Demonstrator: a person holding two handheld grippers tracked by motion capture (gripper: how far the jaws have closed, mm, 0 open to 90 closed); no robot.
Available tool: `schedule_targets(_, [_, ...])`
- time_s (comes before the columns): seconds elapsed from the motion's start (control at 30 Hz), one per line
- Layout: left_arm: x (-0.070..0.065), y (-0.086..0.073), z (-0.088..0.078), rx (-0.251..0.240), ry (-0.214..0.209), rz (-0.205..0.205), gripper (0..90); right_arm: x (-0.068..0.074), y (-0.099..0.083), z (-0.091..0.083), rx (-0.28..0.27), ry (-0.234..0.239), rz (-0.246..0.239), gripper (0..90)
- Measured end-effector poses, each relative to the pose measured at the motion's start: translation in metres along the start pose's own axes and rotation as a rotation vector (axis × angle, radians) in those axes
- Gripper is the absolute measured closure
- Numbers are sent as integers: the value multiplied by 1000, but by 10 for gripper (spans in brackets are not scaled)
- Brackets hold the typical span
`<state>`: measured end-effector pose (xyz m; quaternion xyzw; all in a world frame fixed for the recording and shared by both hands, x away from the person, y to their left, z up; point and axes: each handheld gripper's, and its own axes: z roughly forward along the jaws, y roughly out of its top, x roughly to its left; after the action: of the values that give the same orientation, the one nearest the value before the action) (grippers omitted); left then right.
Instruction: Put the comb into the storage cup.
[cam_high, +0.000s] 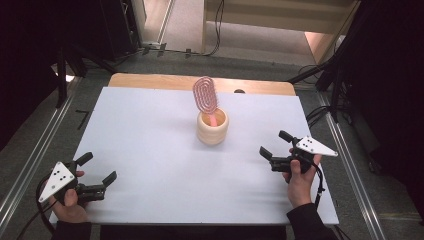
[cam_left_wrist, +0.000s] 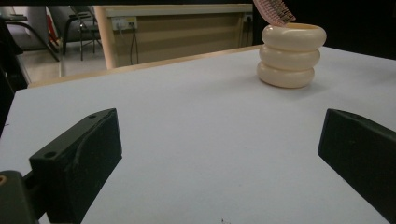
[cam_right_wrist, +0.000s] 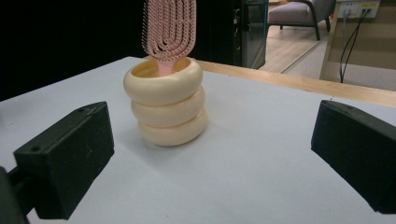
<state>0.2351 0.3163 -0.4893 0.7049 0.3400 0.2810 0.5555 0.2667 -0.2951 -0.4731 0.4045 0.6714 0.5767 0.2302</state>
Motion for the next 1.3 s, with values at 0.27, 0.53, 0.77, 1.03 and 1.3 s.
schedule_targets(0.27, [0,0,0,0,1,0,3,-2,-5,-9,-2,-12,-2,0])
schedule_targets(0.53, [0,0,0,-1,1,1,3,-5,-11,-21,-9,-28,-3,0])
schedule_targets(0.77, [0,0,0,0,1,2,3,-10,-16,-37,-18,-60,1,0])
schedule_targets(1.03, [-1,0,0,2,2,0,3,-16,-25,-52,-7,-85,4,0])
schedule_targets(1.3, [-1,0,0,1,2,-2,3,-20,-33,-63,-1,-106,9,0])
